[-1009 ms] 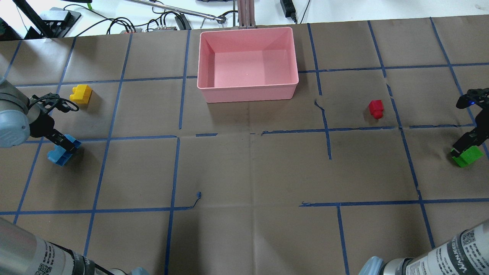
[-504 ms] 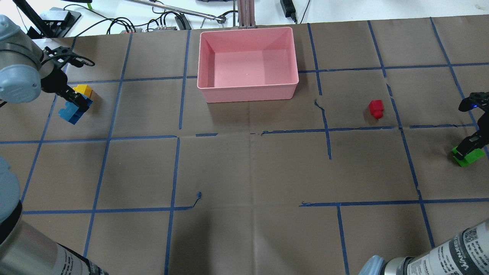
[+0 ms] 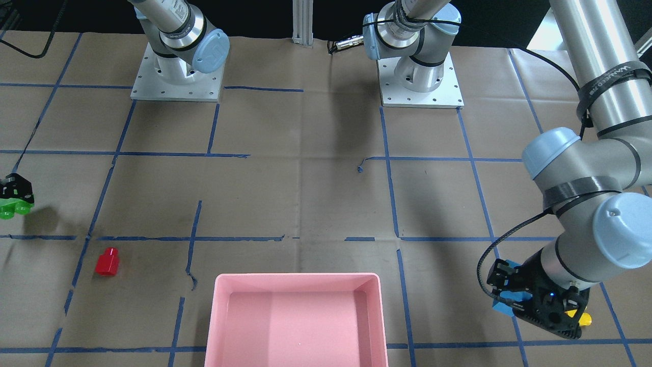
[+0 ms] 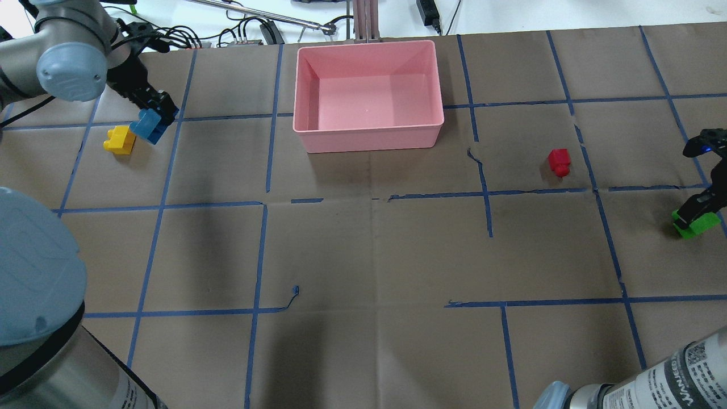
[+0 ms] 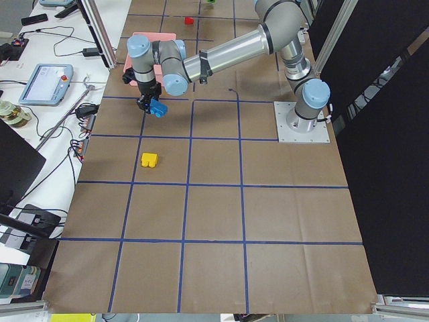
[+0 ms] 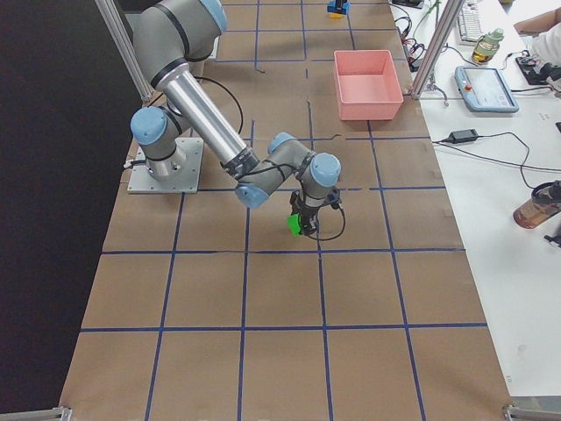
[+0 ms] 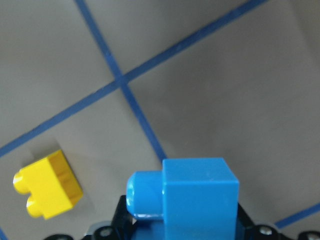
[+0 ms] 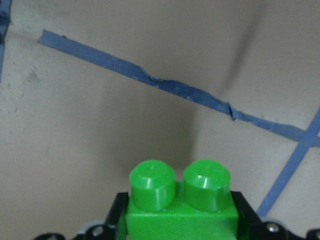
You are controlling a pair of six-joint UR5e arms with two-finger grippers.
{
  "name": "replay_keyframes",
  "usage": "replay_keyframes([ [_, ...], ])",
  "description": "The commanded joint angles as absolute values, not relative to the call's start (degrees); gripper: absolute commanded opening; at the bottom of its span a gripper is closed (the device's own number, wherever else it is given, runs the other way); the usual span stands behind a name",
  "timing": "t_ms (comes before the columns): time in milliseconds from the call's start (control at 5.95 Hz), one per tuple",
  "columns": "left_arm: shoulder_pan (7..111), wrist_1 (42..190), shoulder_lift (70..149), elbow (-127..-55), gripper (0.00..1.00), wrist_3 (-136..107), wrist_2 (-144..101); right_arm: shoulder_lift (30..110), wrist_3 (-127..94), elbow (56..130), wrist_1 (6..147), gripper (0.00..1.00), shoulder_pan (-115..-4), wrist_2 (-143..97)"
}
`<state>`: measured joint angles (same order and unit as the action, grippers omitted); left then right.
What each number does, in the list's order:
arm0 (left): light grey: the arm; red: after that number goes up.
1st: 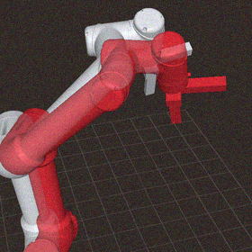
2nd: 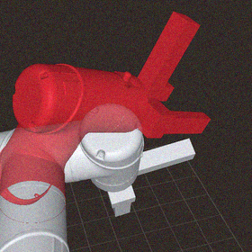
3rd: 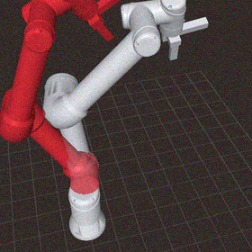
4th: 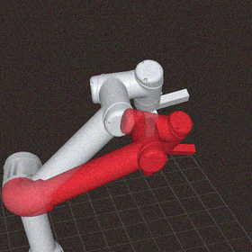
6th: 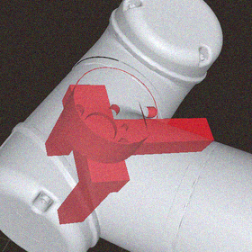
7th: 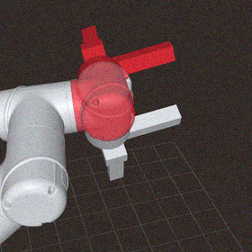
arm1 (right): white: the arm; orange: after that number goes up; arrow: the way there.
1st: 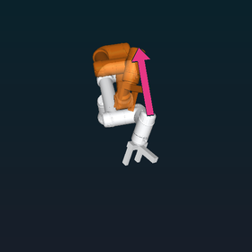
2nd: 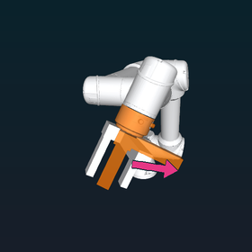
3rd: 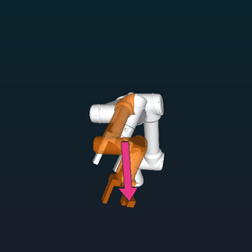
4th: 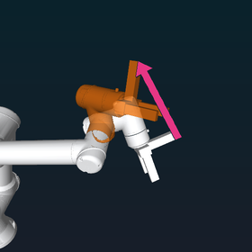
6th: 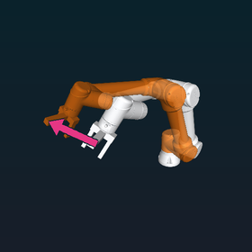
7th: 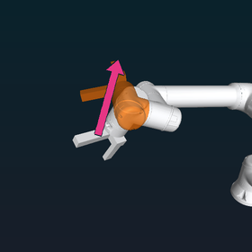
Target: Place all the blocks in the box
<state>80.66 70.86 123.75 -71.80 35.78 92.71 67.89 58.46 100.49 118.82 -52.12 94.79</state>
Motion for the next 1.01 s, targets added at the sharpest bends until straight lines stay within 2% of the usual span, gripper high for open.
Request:
replay_keyframes([
  [0, 88.55, 72.69, 128.73, -62.71, 0.0, 23.62, 92.11, 71.79, 49.28, 90.67, 110.36, 0.26, -58.93, 92.64],
  [336, 97.6, 72.6, 134.1, -57.23, 0.0, 12.97, 87.14, 71.55, 31.21, 78.02, 96.57, 0.26, -69.38, 92.38],
  [673, 99.92, 70.94, 135.7, -56.87, 0.0, 7.4, 87.27, 68.92, 15.54, 72.62, 94.48, 0.26, -77.57, 89.65],
  [841, 99.84, 70.93, 135.53, -56.78, 0.72, 7.21, 87.19, 67.69, 10.6, 70.6, 94.57, 0.26, -81.26, 89.65],
])
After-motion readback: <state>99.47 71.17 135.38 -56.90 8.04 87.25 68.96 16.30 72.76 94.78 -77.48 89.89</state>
